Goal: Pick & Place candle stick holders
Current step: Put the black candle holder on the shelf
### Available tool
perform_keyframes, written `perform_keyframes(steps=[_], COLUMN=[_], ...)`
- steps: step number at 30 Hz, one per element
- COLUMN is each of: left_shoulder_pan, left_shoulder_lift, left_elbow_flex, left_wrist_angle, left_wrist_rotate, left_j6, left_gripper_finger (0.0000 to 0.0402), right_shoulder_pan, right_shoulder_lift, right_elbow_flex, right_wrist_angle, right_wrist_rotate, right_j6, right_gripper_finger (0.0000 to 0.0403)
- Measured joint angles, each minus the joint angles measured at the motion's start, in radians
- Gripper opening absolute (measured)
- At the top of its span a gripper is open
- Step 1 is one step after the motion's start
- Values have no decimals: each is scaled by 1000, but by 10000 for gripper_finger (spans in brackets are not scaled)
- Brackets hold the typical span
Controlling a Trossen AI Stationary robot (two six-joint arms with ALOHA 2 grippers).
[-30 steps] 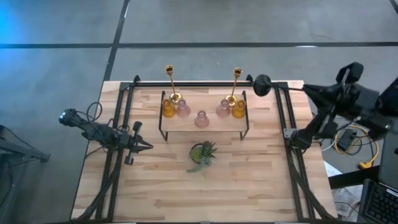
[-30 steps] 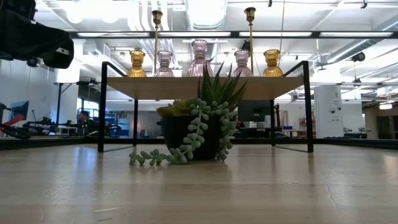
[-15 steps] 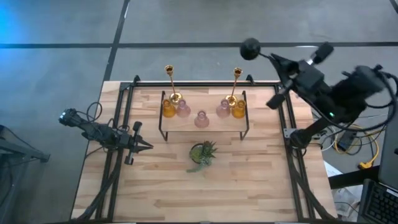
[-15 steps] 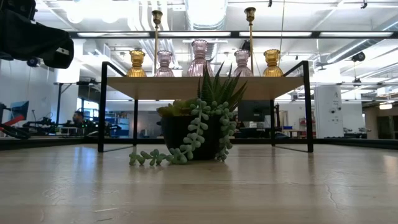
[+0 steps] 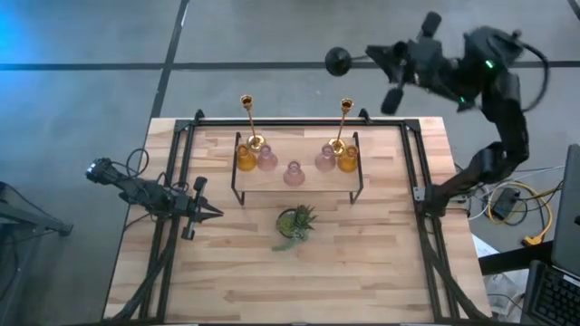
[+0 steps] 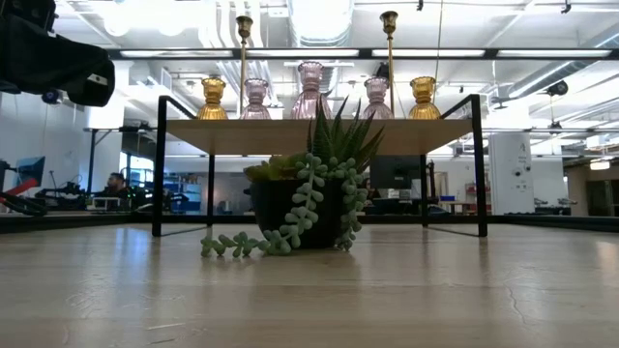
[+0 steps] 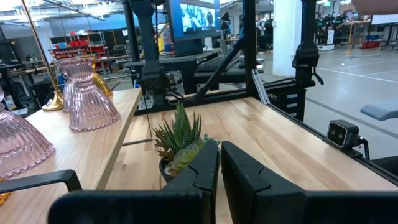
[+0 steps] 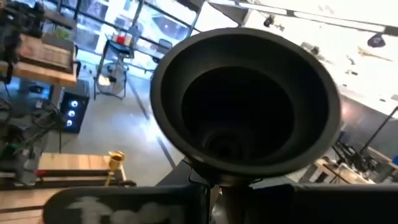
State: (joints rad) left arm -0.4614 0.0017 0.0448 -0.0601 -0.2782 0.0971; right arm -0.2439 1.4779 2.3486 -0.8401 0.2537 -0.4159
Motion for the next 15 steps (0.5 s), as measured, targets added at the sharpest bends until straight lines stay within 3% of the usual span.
perform_keyframes(steps=[9, 15], left_shoulder_pan=[0, 0], left_shoulder_lift=[0, 0], left_elbow_flex=[0, 0], left_wrist_angle=[0, 0], left_wrist_rotate=[0, 0], left_j6=[0, 0], left_gripper_finger=[26, 26], right_shoulder_pan=[-441, -582], right_shoulder_lift=[72, 182], right_elbow_flex=[-2, 0], right_wrist_angle=[-12, 20], right_wrist_rotate=[-535, -846], right_j6=[25, 19], right_gripper_finger=[8, 8])
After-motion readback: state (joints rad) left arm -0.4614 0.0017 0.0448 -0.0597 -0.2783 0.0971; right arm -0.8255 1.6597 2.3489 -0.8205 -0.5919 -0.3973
